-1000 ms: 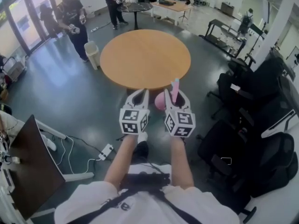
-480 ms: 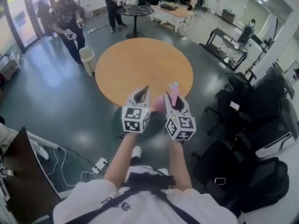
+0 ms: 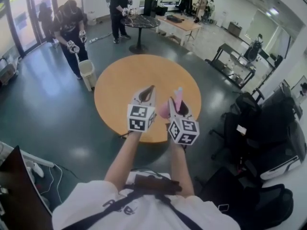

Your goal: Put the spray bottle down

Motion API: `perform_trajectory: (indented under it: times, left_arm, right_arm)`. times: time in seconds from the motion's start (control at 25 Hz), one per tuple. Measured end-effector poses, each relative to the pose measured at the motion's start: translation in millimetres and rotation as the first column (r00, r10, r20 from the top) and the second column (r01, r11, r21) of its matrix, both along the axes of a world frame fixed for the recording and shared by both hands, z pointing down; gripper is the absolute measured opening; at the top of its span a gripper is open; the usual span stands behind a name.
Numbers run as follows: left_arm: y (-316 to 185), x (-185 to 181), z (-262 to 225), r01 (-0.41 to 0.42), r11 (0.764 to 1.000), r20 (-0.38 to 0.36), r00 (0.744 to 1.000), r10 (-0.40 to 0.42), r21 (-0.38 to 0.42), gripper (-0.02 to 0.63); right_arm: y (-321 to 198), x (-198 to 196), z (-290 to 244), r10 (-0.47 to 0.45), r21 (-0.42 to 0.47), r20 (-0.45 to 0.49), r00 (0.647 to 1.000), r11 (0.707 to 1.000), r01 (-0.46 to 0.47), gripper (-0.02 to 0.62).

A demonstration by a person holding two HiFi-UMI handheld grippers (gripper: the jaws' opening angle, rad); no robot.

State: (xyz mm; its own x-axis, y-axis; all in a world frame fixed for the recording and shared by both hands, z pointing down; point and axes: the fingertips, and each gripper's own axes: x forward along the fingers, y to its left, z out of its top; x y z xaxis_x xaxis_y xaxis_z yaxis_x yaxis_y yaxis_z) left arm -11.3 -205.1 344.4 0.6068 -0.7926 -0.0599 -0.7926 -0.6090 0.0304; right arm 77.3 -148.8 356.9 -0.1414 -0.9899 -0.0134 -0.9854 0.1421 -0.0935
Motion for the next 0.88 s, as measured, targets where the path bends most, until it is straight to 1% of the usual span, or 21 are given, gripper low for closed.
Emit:
perform_trajectory:
  times: [0.2,0.4,0.6,0.72,0.88]
  left_arm:
    - [-29.7,7.5,16.1,-0.006,0.999,0.01,1.0,0.006,-0.039,0.011]
    - [-58.7,32.5,38.8,-0.023,0.996,0.022,0.999,0.025,-0.086,0.011]
    - [-106.9,53.4,50.0,0.019,0.992,0.008,1.0,-0.018,-0.124,0.011]
    - [-133.3,73.4,55.1,0.022,0.991,0.01,1.0,-0.021,-0.133,0.011]
    - [-159.1,91.4,57.4,0.03,0.99,0.017,0.999,-0.028,-0.137,0.011]
  right_arm:
    - [-23.1,8.8,15.9,0.004,-0.04,0.026,1.0,0.999,-0.003,0.16]
    - [-57.2,35.8,33.6,0.008,-0.081,0.037,0.999,0.997,-0.005,0.161]
    - [-108.5,59.4,36.5,-0.028,-0.092,0.04,0.999,0.995,0.032,0.161]
    - [-140.0,76.5,38.6,-0.036,-0.096,0.031,0.999,0.995,0.039,0.161]
    - [-174.4,93.9,40.6,-0.05,-0.095,0.062,0.997,0.994,0.056,0.161]
